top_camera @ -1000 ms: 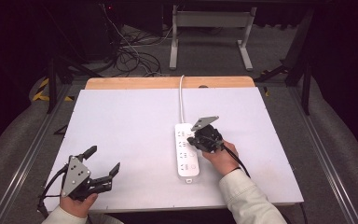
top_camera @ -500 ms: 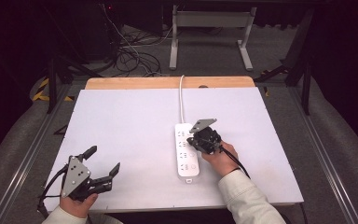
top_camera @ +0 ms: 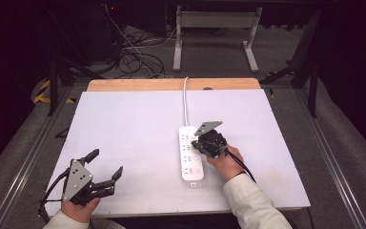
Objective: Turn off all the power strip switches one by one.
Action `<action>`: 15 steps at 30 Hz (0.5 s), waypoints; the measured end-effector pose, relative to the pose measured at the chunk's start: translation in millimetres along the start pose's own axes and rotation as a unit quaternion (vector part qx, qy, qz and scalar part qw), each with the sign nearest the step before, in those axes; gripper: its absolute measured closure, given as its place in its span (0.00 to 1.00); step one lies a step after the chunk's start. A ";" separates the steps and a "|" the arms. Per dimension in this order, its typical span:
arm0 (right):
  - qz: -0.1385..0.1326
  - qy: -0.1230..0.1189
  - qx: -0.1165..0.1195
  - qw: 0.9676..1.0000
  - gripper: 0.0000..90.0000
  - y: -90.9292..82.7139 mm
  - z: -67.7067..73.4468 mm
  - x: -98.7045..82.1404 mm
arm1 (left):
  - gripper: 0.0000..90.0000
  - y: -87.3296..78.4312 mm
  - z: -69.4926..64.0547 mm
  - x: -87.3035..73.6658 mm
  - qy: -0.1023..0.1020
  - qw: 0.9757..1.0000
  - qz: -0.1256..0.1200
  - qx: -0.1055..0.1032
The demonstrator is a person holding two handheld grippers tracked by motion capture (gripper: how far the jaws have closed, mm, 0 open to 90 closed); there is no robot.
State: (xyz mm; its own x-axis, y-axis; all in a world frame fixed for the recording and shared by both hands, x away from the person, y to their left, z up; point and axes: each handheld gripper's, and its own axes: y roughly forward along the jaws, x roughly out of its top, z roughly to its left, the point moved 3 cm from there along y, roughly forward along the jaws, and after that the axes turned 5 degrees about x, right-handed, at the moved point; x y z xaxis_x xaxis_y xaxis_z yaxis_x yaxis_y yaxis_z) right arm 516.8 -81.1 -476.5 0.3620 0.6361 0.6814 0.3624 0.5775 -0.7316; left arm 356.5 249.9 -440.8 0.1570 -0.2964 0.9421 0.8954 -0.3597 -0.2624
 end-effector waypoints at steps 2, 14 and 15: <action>-0.001 0.002 -0.003 1.000 1.00 0.5 0.3 -0.8 | 0.14 0.0 0.1 0.0 0.000 1.000 0.000 0.000; -0.067 -0.012 -0.019 0.997 1.00 -24.8 2.8 13.2 | 0.14 1.4 2.0 -0.8 -0.003 1.000 0.002 -0.002; -0.062 -0.012 -0.018 0.998 1.00 -22.8 2.7 12.7 | 0.14 1.3 1.8 -0.6 -0.003 1.000 0.002 -0.002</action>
State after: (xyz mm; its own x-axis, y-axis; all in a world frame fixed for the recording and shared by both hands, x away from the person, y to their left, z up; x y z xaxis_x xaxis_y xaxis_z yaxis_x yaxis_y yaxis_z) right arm 510.8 -84.8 -451.3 0.2919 0.5741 0.7650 0.4340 0.6332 -0.6409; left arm 358.3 251.2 -441.3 0.1625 -0.2926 0.9423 0.8932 -0.3623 -0.2665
